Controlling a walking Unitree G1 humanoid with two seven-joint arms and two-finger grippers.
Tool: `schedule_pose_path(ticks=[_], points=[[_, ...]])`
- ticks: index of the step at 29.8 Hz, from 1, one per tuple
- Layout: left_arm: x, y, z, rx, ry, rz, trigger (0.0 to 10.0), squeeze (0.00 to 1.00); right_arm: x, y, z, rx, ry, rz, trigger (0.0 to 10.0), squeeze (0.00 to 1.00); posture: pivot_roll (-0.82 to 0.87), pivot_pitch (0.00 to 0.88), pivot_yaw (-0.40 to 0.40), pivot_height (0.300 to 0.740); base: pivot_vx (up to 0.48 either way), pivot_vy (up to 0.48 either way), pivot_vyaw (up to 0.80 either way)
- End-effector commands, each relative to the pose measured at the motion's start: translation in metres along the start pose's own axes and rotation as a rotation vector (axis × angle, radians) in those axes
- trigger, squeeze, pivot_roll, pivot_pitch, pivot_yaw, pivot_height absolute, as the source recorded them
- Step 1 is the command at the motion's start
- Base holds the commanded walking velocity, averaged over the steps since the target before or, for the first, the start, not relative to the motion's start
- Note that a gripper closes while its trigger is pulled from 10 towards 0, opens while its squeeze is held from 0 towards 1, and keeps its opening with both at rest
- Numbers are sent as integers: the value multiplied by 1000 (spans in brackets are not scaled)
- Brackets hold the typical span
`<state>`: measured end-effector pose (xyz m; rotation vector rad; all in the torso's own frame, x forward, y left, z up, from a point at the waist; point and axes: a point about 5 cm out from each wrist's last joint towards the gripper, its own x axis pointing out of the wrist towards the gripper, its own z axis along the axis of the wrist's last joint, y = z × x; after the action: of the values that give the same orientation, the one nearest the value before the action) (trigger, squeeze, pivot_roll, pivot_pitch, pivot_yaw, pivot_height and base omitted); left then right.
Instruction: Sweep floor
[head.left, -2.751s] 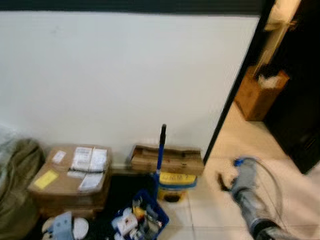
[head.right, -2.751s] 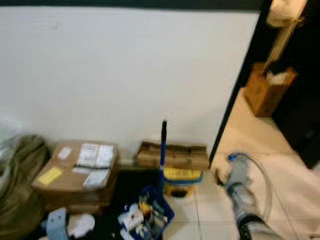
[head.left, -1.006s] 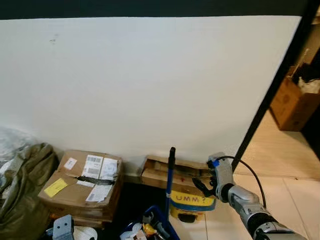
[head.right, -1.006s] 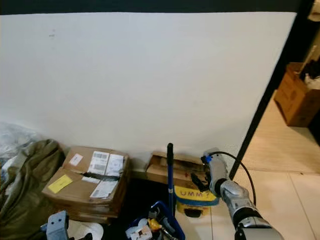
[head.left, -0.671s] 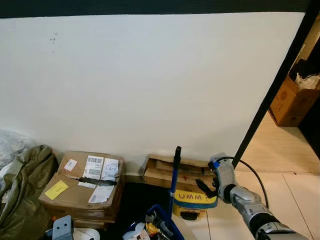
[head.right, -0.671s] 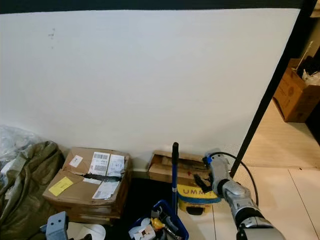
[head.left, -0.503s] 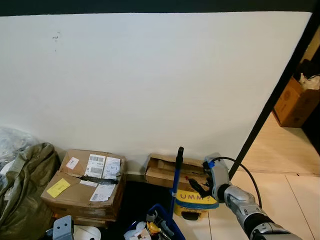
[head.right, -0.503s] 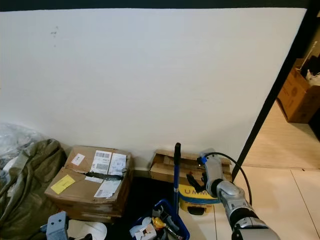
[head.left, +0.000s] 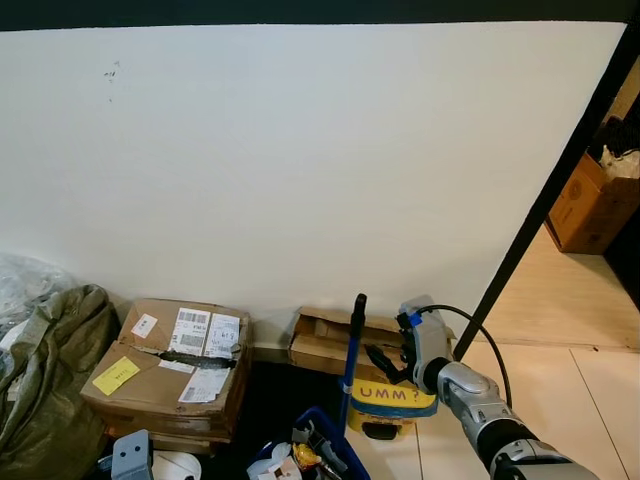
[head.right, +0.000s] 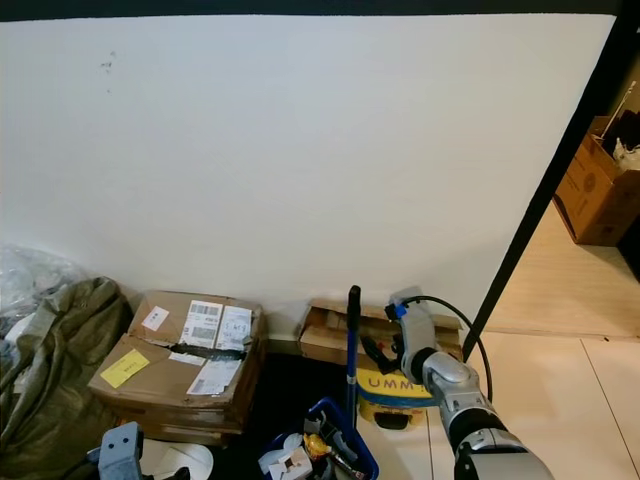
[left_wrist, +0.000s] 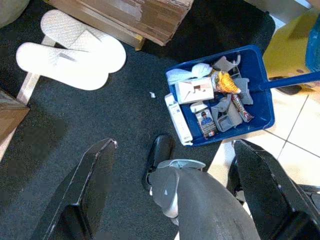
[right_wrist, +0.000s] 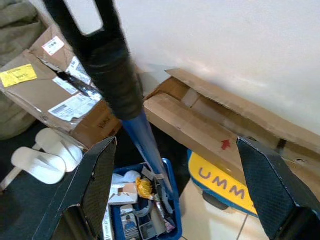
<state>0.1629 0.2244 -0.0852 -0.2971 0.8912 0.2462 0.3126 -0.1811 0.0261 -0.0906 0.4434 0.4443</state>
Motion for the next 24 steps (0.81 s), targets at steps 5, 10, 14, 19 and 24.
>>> schedule_pose_path(ticks=[5,10,14,19,24], points=[[-1,1,-2,7,8,-5,10000,0,4,2,8,-6,-40,-7,10000,0,-65,71,14,740,0,0,0],[-1,1,-3,14,9,-8,10000,0,7,2,19,17,-74,0,10000,0,-57,90,18,740,0,0,0],[-2,5,-6,19,13,-4,10000,0,10,6,22,-17,-49,49,10000,0,-48,106,18,740,0,0,0],[-4,8,-8,24,19,-1,10000,0,9,8,17,-65,13,108,10000,0,-48,117,23,740,0,0,0],[-4,10,-8,28,22,-1,10000,0,8,8,16,-78,32,127,10000,0,-47,120,25,740,0,0,0]])
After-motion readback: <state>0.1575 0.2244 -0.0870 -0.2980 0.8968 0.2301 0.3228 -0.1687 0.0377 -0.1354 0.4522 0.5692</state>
